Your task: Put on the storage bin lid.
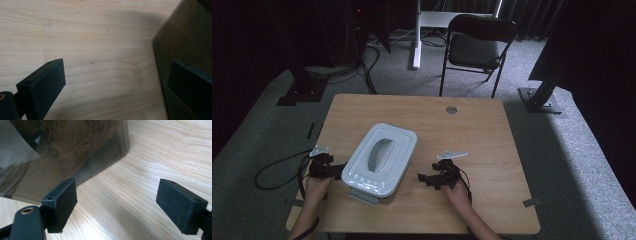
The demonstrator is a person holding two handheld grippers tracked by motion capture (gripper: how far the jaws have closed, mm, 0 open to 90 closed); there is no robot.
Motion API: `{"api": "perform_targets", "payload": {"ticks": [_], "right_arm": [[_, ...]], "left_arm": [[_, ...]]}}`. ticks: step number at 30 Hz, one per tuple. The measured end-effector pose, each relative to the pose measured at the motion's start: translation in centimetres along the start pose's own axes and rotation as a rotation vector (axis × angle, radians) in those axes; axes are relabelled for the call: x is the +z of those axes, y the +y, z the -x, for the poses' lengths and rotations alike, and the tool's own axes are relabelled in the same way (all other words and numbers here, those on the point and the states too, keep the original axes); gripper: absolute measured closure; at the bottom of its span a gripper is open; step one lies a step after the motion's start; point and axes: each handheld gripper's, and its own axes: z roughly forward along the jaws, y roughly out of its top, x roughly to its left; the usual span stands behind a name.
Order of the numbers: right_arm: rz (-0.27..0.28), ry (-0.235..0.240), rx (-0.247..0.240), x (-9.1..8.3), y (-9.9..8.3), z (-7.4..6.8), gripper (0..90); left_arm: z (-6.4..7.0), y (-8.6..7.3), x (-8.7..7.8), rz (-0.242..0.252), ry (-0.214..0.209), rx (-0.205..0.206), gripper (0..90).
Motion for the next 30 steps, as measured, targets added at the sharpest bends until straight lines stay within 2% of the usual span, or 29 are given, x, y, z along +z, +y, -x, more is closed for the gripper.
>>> {"api": "perform_targets", "payload": {"ticks": [3,8,13,14,19,25,30], "right_arm": [[0.001,-0.003,0.004,-0.2,-0.1,0.1,16.2],[0.003,-0.006,0.010,-0.4,-0.1,0.4,16.2],[0.007,-0.007,0.012,-0.6,-0.1,0.5,16.2],[0.006,-0.008,0.013,-0.6,-0.1,0.5,16.2],[0.002,-0.015,0.018,-0.8,-0.3,0.8,16.1],[0.009,-0.019,0.039,-1.0,-0.5,1.4,16.1],[0.013,-0.027,0.033,-1.4,-0.6,1.6,16.1]], "left_arm": [[0.8,-0.2,0.3,-0.012,-0.023,0.020,2.8],[0.9,-0.6,0.6,-0.014,-0.056,-0.010,2.9],[1.5,-0.8,0.6,-0.026,-0.072,-0.001,2.9],[2.0,-0.9,0.6,-0.031,-0.077,0.016,2.9],[3.3,-1.2,0.6,-0.037,-0.085,0.050,3.0],[4.4,-1.3,1.0,-0.045,-0.105,0.060,2.9],[5.9,-1.4,1.4,-0.060,-0.126,0.101,2.9]]}}
